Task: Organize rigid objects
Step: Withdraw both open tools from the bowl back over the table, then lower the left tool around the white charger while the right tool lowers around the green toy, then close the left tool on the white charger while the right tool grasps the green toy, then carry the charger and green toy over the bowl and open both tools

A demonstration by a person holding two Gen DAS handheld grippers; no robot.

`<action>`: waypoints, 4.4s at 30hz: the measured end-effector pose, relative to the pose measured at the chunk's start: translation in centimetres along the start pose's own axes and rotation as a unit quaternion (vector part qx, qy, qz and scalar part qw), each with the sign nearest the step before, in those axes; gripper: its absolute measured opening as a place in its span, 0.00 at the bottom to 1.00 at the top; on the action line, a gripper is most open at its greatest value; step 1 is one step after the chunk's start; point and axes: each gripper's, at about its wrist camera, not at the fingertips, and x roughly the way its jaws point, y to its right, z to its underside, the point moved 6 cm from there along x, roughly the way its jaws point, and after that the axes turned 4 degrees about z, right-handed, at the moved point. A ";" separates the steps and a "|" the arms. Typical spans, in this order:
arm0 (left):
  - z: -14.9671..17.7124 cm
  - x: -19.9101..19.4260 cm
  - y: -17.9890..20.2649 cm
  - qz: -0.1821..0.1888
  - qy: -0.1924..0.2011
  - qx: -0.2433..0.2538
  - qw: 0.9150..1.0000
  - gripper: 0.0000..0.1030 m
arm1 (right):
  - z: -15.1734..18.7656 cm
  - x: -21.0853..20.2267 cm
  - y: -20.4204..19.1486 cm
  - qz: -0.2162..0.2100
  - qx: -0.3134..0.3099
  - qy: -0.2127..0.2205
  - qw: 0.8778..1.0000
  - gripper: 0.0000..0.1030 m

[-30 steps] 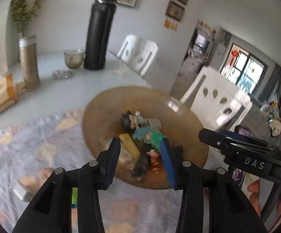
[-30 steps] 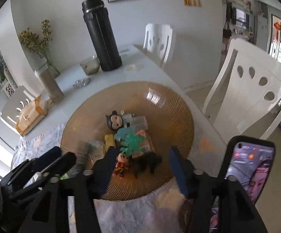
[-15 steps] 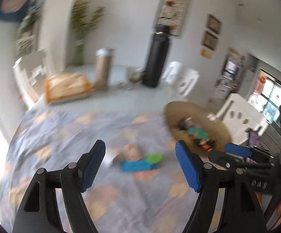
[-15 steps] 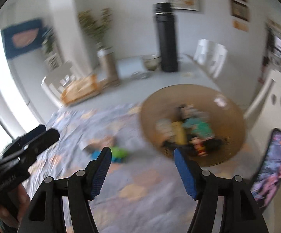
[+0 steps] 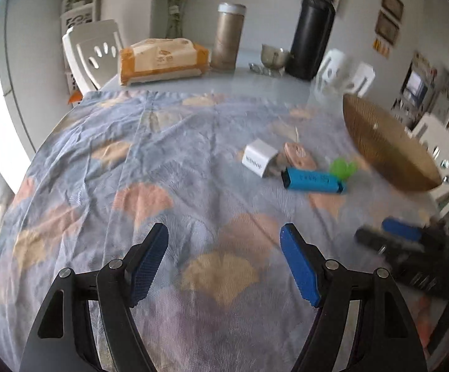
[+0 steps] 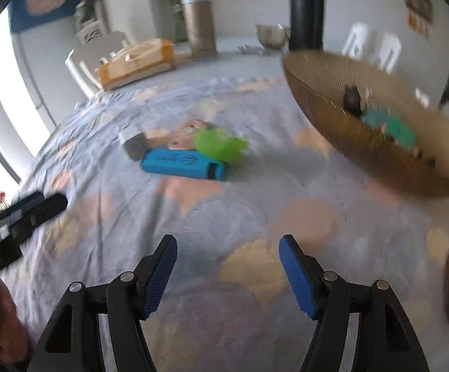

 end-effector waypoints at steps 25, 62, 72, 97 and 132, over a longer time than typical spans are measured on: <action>-0.1 -0.2 -0.3 0.023 -0.032 -0.014 0.999 0.71 | -0.5 -0.7 -0.2 0.021 -0.006 0.017 1.000 0.75; -3.2 1.4 5.4 0.070 -0.020 0.131 0.989 0.35 | -4.1 -1.5 -2.3 -0.055 -0.030 0.046 0.997 0.44; 2.3 -0.7 3.3 0.058 -0.056 0.106 0.991 0.35 | 2.7 -2.2 -4.1 -0.072 -0.117 0.001 0.991 0.44; 3.9 -1.0 2.4 0.047 -0.081 0.116 0.989 0.56 | 5.1 -3.0 -4.3 -0.127 -0.147 -0.021 0.981 0.76; -13.0 -6.2 18.3 0.135 0.097 0.155 0.974 0.23 | -8.8 -18.5 11.6 0.043 0.096 0.203 0.973 0.44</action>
